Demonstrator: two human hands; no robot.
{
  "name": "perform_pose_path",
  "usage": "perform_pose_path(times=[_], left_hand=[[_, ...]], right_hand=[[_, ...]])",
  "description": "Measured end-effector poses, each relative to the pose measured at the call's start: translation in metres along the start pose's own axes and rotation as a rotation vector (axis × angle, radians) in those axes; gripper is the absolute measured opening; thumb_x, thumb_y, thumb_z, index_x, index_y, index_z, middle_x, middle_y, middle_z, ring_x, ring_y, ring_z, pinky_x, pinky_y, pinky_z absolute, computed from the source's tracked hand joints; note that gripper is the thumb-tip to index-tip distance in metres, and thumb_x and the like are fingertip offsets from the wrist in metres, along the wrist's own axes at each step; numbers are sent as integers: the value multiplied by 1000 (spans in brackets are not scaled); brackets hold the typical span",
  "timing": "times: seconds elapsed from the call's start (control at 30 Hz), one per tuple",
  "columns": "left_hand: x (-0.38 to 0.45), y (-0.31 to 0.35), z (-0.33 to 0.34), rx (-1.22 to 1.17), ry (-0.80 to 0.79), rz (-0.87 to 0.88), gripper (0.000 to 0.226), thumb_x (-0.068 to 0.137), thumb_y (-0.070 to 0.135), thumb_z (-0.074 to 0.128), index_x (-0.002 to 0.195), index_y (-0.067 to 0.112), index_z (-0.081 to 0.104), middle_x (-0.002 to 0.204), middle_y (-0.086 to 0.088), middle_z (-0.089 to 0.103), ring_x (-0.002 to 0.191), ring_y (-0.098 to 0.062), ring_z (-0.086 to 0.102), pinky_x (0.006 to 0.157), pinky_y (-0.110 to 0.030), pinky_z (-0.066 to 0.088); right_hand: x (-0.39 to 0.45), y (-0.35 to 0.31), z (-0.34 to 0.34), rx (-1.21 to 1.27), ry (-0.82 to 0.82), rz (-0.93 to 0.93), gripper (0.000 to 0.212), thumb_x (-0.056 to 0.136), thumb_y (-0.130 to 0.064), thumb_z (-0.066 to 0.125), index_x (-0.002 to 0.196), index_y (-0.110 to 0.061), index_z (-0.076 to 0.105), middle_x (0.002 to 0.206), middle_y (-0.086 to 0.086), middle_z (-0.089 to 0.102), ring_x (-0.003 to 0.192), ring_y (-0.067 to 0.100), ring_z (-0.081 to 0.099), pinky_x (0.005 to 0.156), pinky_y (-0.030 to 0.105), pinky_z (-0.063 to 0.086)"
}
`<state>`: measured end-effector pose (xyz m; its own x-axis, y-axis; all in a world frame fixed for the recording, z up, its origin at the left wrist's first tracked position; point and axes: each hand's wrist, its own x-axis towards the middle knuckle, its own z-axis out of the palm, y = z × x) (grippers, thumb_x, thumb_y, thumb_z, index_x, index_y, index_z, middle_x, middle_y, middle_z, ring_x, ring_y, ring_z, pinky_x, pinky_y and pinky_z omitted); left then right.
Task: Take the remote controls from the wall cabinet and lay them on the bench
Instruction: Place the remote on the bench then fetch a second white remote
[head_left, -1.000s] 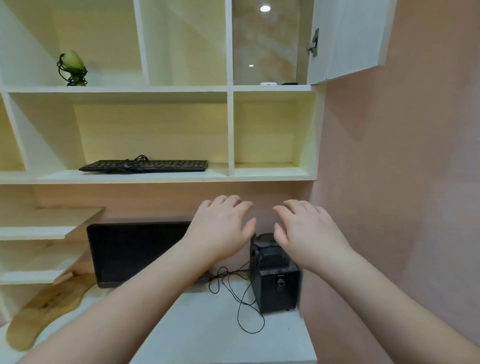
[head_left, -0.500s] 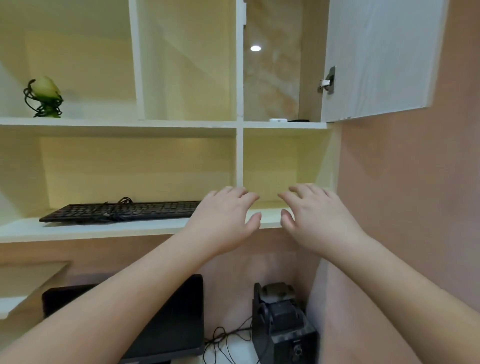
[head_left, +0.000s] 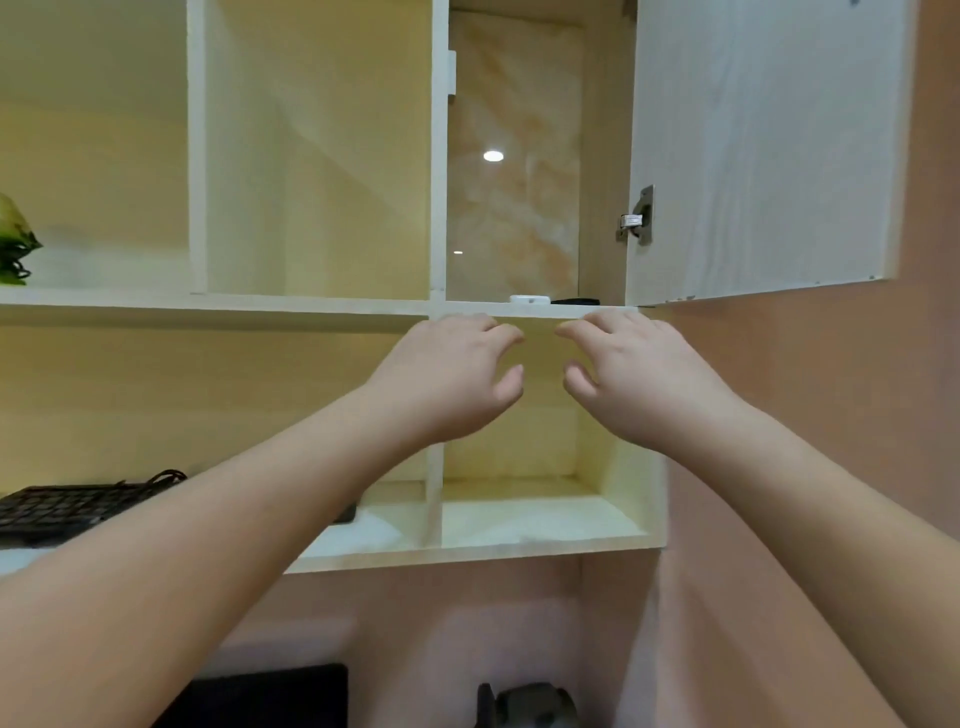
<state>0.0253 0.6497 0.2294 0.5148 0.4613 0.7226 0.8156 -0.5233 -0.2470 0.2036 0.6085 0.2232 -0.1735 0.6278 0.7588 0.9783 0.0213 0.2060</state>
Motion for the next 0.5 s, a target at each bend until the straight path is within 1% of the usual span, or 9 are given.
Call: perform_pose_path(times=[0.07,0.13,0.2,0.27,0.3,0.37,0.43,0.5], left_hand=[[17,-2,6,-1,19,4,47,96,43,39,139,24,46,138,2,53,127,-19,47,103,-37,39],[32,-6,11,-35,20,19,46,96,42,40,139,25,45,138,2,53,125,-19,47,102,-37,39],[46,-9,17,-86,15,39,48,96,40,42,142,27,41,140,4,51,126,-17,46,103,-36,39],[59,-14,24,-80,20,46,49,96,39,44,144,27,39,139,5,50,125,-15,46,102,-34,39],[66,-16,27,-69,21,35,49,96,39,44,143,26,39,137,5,50,124,-15,47,101,-33,39],[81,-20,32,-48,16,10,49,96,40,43,142,25,40,134,4,51,121,-17,48,99,-36,41],[96,-23,36,-20,5,-2,48,96,40,41,142,25,41,135,3,50,123,-18,47,100,-38,41],[110,-26,38,-10,-23,-26,48,96,39,40,141,24,41,139,2,48,126,-19,45,101,-37,40]], right_hand=[[16,11,5,28,28,-9,42,95,-33,38,133,-20,46,134,4,50,123,25,43,100,36,34],[33,21,9,79,35,-27,43,95,-30,38,138,-23,43,138,2,48,127,23,41,101,36,34],[49,29,11,201,2,-26,44,97,-28,37,140,-27,41,142,-1,44,130,19,38,104,35,33],[64,38,12,331,-22,-18,43,97,-27,36,141,-30,41,144,-4,41,131,17,36,105,34,33],[71,43,14,357,-18,-18,44,97,-26,36,141,-30,41,145,-4,41,131,16,37,104,34,35],[85,52,19,395,-13,-15,45,97,-22,35,141,-29,40,146,-3,39,126,16,41,95,29,38],[97,59,24,466,-30,-5,45,97,-16,34,140,-29,42,144,-2,41,116,15,46,83,26,39],[108,62,29,515,-41,-2,49,95,-10,33,139,-29,43,141,0,44,115,16,48,83,26,40]])
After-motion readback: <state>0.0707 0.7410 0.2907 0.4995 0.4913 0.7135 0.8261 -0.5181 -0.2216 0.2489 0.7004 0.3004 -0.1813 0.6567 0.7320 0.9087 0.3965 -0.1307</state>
